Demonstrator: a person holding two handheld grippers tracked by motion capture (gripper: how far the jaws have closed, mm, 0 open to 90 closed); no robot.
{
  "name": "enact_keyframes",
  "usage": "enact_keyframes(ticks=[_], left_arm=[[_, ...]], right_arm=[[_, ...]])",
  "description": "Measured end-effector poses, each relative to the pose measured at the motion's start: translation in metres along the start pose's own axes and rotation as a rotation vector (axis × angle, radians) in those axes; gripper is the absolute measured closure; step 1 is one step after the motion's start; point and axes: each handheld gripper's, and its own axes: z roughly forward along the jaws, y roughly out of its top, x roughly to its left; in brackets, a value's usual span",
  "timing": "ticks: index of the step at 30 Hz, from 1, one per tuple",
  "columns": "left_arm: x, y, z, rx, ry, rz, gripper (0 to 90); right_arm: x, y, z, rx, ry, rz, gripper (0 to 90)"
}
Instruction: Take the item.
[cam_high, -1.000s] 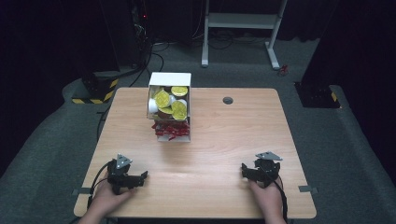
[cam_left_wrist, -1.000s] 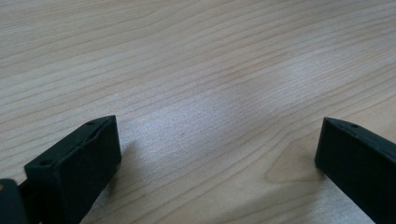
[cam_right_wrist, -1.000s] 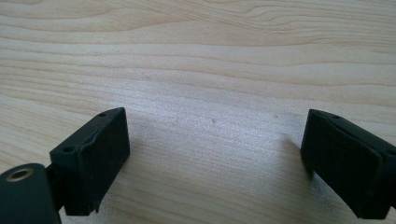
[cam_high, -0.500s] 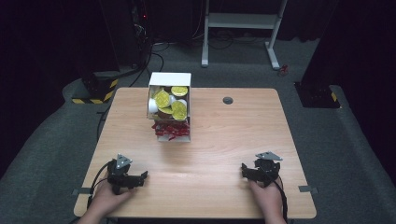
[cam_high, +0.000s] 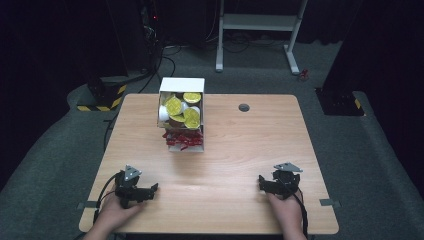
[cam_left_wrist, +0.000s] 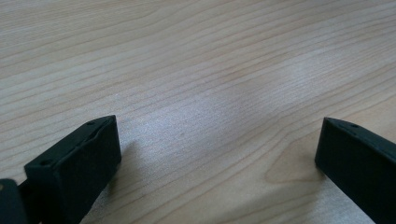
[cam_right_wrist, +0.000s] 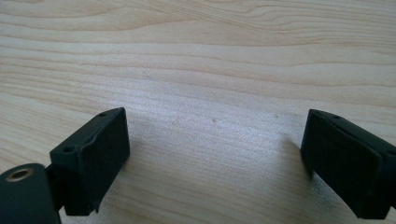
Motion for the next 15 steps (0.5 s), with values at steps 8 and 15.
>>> enact_keyframes(ticks=[8, 15], left_arm=[[0.0001, 0.0, -0.0001, 0.001, -0.001, 0.001, 0.6], [0.0, 0.0, 0.0, 0.0, 0.0, 0.0, 0.6]], right_arm=[[-0.0007, 0.0, -0.0008, -0.001, 0.001, -0.001, 10.1], [-0.0011, 0.0, -0.0022, -0.003, 0.003, -0.007, 11.8]])
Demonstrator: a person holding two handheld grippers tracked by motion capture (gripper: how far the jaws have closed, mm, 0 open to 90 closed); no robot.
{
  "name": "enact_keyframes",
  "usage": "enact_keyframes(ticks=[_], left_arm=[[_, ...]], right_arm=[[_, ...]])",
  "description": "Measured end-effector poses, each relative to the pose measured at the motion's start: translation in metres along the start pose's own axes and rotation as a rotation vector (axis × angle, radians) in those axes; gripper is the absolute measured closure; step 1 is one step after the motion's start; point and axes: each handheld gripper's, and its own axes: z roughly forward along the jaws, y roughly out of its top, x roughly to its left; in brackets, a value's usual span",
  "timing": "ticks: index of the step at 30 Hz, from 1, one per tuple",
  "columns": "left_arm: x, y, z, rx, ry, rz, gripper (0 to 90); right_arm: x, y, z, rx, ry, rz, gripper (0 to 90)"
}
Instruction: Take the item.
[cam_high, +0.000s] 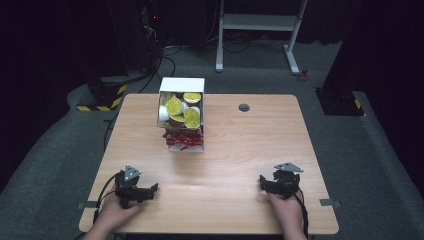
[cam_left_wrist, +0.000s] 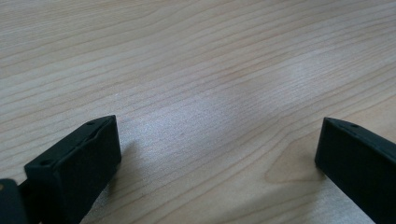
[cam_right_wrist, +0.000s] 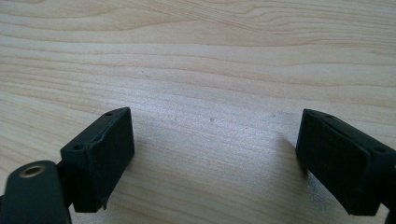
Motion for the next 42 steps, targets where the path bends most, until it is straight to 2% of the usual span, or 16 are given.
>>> enact_keyframes(ticks=[19, 27, 33, 38, 42], left_arm=[[0.0, 0.0, 0.0, 0.0, 0.0, 0.0, 0.6], [0.0, 0.0, 0.0, 0.001, -0.001, 0.0, 0.6], [0.0, 0.0, 0.0, 0.001, -0.001, 0.0, 0.6], [0.0, 0.0, 0.0, 0.0, -0.001, 0.0, 0.6], [0.0, 0.0, 0.0, 0.0, 0.0, 0.0, 0.6]], right_arm=[[0.009, 0.002, -0.01, -0.051, 0.019, -0.047, 13.4], [0.015, 0.004, -0.013, -0.069, 0.046, -0.046, 14.0], [0.021, 0.004, -0.014, -0.075, 0.063, -0.076, 15.1], [0.026, 0.004, -0.014, -0.074, 0.082, -0.08, 16.1], [0.029, 0.004, -0.014, -0.079, 0.083, -0.097, 16.2]])
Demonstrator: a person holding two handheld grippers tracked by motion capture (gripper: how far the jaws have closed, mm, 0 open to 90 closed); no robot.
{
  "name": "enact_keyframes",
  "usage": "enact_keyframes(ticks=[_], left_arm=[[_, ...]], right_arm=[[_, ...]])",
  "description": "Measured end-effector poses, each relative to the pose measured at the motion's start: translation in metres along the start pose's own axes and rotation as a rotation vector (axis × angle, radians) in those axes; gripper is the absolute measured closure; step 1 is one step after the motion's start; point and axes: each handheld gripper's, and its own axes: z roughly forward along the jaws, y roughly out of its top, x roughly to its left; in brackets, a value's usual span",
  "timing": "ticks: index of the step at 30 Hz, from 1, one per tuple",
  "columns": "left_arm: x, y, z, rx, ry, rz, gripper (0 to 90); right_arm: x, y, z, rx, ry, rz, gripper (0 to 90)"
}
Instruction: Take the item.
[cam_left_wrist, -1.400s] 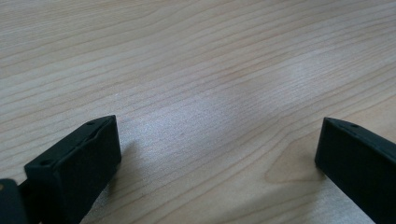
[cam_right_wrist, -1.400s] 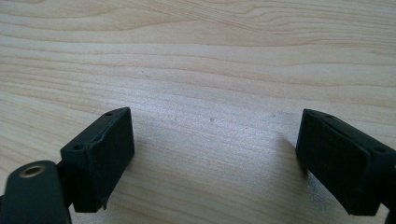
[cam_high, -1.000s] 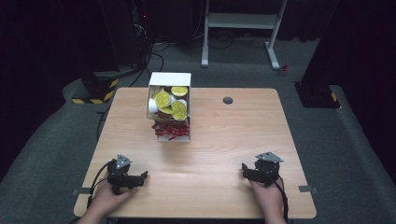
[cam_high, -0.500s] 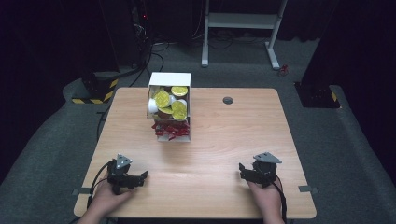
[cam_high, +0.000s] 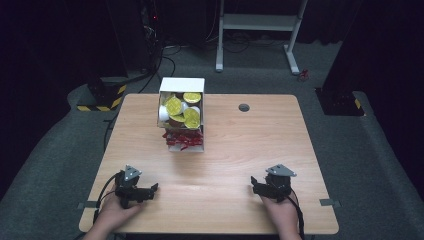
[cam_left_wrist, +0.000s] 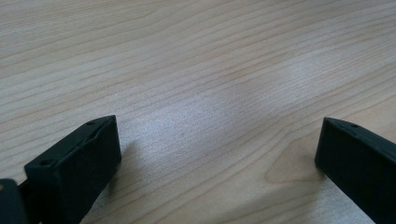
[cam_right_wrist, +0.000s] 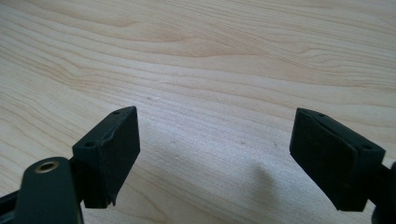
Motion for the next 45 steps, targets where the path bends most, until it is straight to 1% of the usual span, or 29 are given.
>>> enact_keyframes(ticks=[2, 3, 11, 13, 16, 18, 20, 22, 23, 25, 28, 29, 33, 36, 37, 39, 40, 42, 43, 44, 45], left_arm=[[0.0, 0.0, 0.0, -0.001, 0.0, -0.001, 0.6], [0.0, 0.0, 0.0, 0.0, 0.0, 0.0, 0.6], [0.0, 0.0, 0.0, 0.0, 0.0, 0.0, 0.6], [0.0, 0.0, 0.0, 0.0, 0.0, 0.0, 0.6], [0.0, 0.0, 0.0, 0.0, 0.0, 0.0, 0.6], [0.0, 0.0, 0.0, 0.0, 0.0, 0.0, 0.6], [0.0, 0.0, 0.0, 0.0, 0.0, -0.001, 0.6], [0.0, 0.0, 0.0, 0.0, 0.0, 0.0, 0.6], [0.0, 0.0, 0.0, 0.0, 0.0, 0.0, 0.6], [0.0, 0.0, 0.0, 0.0, -0.001, 0.0, 0.6], [0.0, 0.0, 0.0, 0.0, -0.001, 0.0, 0.6], [0.0, 0.0, 0.0, 0.0, -0.001, 0.0, 0.6], [0.0, 0.0, 0.0, -0.001, 0.0, -0.001, 0.6], [0.0, 0.0, 0.0, 0.0, 0.0, 0.0, 0.6], [0.0, 0.0, 0.0, 0.0, 0.0, -0.001, 0.6], [0.0, 0.0, 0.0, 0.0, 0.0, -0.001, 0.6], [0.0, 0.0, 0.0, 0.0, 0.0, 0.0, 0.6], [0.0, 0.0, 0.0, 0.004, 0.0, 0.005, 0.6], [0.0, 0.0, 0.0, 0.0, 0.0, 0.0, 0.6], [0.0, 0.0, 0.0, 0.0, 0.0, -0.001, 0.6], [0.0, 0.0, 0.0, 0.0, 0.0, -0.001, 0.6]], right_arm=[[0.002, 0.0, 0.0, -0.002, 0.004, 0.009, 16.2], [0.004, 0.001, 0.0, -0.003, 0.009, -0.003, 16.2], [0.013, 0.002, 0.001, -0.007, 0.03, -0.006, 15.9], [0.015, 0.002, 0.001, -0.008, 0.036, -0.014, 15.9], [0.017, 0.002, 0.001, -0.013, 0.04, -0.017, 15.8], [0.019, 0.002, 0.001, -0.027, 0.042, -0.022, 15.7], [0.022, 0.003, 0.001, -0.026, 0.049, -0.018, 15.7], [0.022, 0.003, 0.002, -0.026, 0.05, -0.023, 15.7], [0.025, 0.003, 0.004, -0.026, 0.061, -0.029, 15.7], [0.026, 0.003, 0.004, -0.023, 0.064, -0.026, 15.7], [0.031, 0.003, 0.006, -0.031, 0.079, -0.046, 15.8], [0.031, 0.003, 0.006, -0.031, 0.079, -0.046, 15.8], [0.036, 0.005, 0.005, -0.06, 0.099, -0.066, 17.4], [0.039, 0.006, 0.004, -0.065, 0.105, -0.062, 17.5], [0.043, 0.009, 0.003, -0.072, 0.114, -0.066, 17.7], [0.045, 0.01, 0.003, -0.073, 0.117, -0.068, 18.0], [0.049, 0.013, 0.003, -0.081, 0.125, -0.081, 19.1], [0.051, 0.014, 0.003, -0.083, 0.132, -0.073, 19.6], [0.053, 0.015, 0.003, -0.08, 0.135, -0.076, 19.7], [0.056, 0.018, 0.004, -0.082, 0.137, -0.103, 20.1], [0.058, 0.019, 0.004, -0.085, 0.138, -0.11, 20.4]])
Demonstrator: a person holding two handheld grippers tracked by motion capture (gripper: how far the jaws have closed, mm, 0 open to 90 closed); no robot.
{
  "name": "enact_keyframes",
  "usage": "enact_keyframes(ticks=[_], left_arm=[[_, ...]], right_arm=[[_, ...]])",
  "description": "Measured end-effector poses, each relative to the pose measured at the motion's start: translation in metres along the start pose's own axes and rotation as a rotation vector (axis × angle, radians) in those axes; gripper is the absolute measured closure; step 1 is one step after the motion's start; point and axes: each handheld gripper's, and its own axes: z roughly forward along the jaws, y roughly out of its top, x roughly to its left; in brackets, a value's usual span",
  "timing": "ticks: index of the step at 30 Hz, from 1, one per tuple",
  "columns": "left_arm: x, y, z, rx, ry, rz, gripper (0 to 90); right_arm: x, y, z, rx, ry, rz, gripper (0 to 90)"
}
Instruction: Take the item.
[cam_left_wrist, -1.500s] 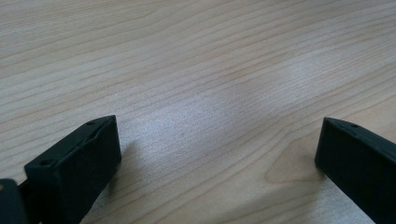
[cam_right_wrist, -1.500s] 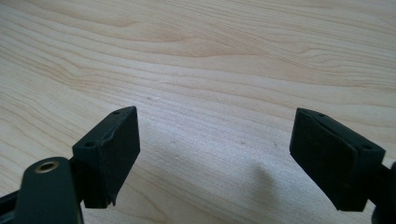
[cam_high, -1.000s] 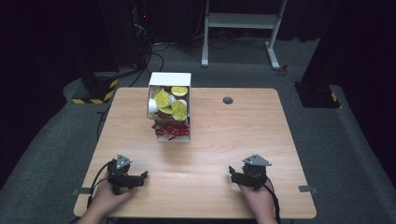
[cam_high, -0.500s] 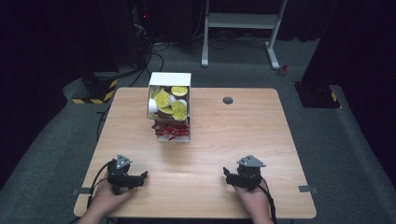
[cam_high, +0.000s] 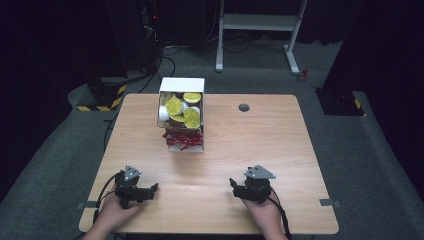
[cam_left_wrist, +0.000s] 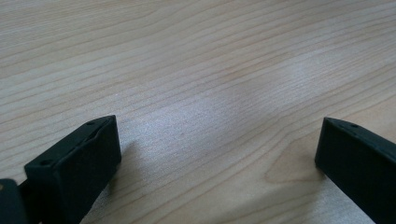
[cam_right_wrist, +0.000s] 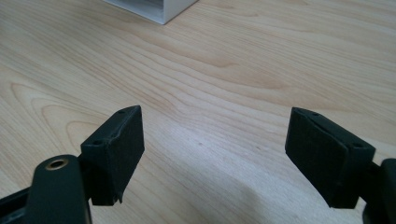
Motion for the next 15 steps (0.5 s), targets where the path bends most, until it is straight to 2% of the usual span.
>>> enact_keyframes(ticks=[3, 9, 12, 15], left_arm=[[0.0, 0.0, 0.0, 0.0, 0.0, 0.0, 0.6], [0.0, 0.0, 0.0, 0.0, 0.0, 0.0, 0.6], [0.0, 0.0, 0.0, 0.0, 0.0, 0.0, 0.6], [0.0, 0.0, 0.0, 0.0, 0.0, 0.0, 0.6]], right_arm=[[0.004, 0.004, 0.002, 0.001, 0.006, -0.019, 21.1], [0.008, 0.01, 0.005, 0.01, 0.027, -0.023, 26.1], [0.011, 0.018, 0.007, 0.004, 0.033, -0.011, 32.2], [0.011, 0.022, 0.008, 0.007, 0.037, -0.019, 34.4]])
